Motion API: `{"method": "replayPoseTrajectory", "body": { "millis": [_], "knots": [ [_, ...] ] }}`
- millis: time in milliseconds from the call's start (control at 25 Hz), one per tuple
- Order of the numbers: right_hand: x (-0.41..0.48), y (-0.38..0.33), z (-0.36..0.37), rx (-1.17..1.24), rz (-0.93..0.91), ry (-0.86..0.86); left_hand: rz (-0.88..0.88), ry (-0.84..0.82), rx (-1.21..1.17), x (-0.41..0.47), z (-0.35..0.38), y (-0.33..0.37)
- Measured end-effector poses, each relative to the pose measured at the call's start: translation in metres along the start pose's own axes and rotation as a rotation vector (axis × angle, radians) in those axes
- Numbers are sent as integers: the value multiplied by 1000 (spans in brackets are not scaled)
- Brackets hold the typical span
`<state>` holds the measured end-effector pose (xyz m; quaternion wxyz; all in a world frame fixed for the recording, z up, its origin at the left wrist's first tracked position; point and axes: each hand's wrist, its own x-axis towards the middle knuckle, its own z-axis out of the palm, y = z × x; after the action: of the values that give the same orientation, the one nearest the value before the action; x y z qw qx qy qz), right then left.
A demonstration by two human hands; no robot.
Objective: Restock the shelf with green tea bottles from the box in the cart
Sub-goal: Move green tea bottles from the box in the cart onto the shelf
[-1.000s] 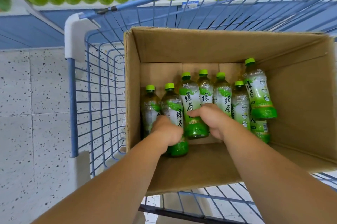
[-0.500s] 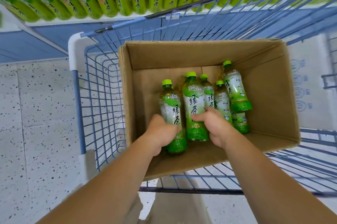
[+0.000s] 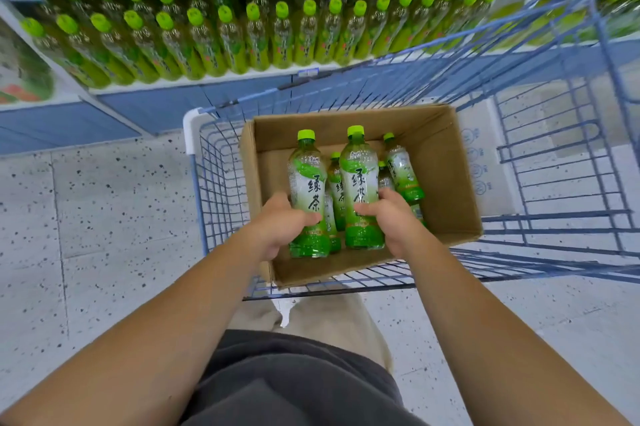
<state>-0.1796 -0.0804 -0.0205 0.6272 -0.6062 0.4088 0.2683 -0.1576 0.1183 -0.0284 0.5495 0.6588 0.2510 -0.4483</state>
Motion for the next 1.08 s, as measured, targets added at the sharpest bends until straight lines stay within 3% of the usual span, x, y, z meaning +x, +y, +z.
{"method": "replayPoseTrajectory", "body": {
  "millis": [360,640,800,1080],
  "knots": [
    [-88,-39,48,148,-109,76,171,-159,-117,-65,-67,45],
    [-127,-54,115,226,-218,121,285,-116,-176,-91,-119,76],
    [-143,-65,142,235,-274,45,366,-79,-183,-120,-149,75],
    [-160,-73,211,39,-401,-68,532,103,-223,-199,-219,65]
  ]
}}
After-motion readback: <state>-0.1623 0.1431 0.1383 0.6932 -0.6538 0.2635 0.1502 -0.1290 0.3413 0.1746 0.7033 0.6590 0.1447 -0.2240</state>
